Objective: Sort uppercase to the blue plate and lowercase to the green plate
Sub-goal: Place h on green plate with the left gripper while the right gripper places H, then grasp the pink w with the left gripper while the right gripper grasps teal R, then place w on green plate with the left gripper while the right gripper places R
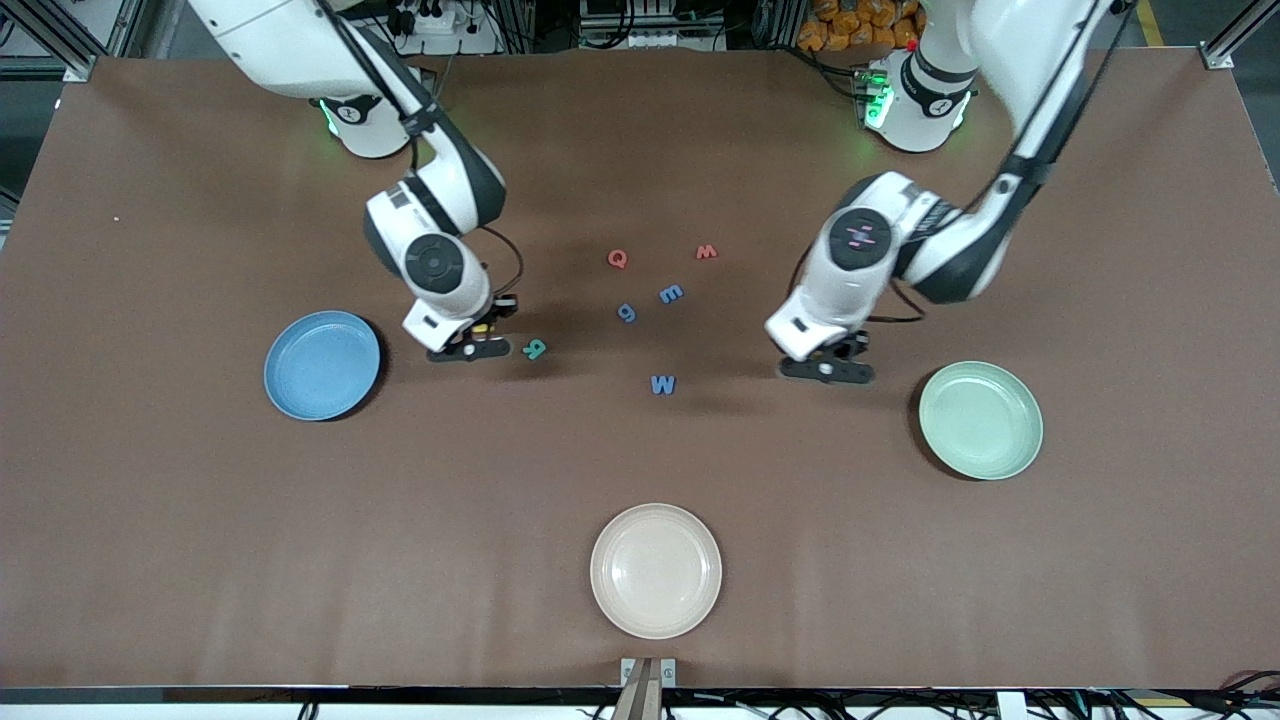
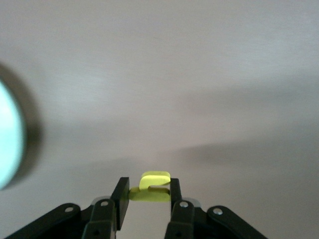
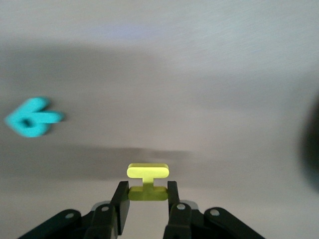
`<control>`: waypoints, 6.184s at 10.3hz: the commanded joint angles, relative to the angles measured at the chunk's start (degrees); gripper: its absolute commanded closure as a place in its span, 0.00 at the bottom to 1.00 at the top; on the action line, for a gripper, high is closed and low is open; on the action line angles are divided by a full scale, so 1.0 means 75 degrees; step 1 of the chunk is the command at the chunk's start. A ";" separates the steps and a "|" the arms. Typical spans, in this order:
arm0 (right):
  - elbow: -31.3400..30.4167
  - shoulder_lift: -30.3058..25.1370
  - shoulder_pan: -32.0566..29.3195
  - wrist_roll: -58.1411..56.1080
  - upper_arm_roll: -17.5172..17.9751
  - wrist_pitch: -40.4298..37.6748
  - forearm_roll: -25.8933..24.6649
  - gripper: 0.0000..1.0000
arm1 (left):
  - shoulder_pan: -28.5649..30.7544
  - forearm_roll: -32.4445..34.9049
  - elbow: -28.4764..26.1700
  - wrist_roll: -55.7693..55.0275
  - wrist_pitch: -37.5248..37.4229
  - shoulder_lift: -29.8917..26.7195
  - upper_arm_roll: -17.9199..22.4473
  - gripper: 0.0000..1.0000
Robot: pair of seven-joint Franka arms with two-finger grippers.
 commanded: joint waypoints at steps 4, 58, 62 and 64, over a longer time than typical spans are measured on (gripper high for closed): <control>0.0011 -0.0297 -0.0012 -0.4134 -0.2398 -0.0306 -0.0096 0.70 | 0.1758 -0.0699 -0.0228 0.4490 -0.0150 0.0207 0.0973 1.00; 0.0327 0.1039 0.1172 0.2166 -0.0362 0.2696 0.0490 0.63 | -0.0692 0.4563 -0.2209 0.0930 0.2103 0.1406 -0.2481 1.00; 0.0340 0.1027 0.1160 0.2118 -0.0362 0.2659 0.0490 0.68 | 0.0630 0.4073 -0.2220 0.1000 0.1821 0.0177 -0.2504 1.00; 0.0468 0.0992 0.1113 0.1653 -0.0431 0.2322 0.0490 0.68 | 0.1403 0.3872 -0.2209 0.1082 0.1821 -0.0293 -0.2504 1.00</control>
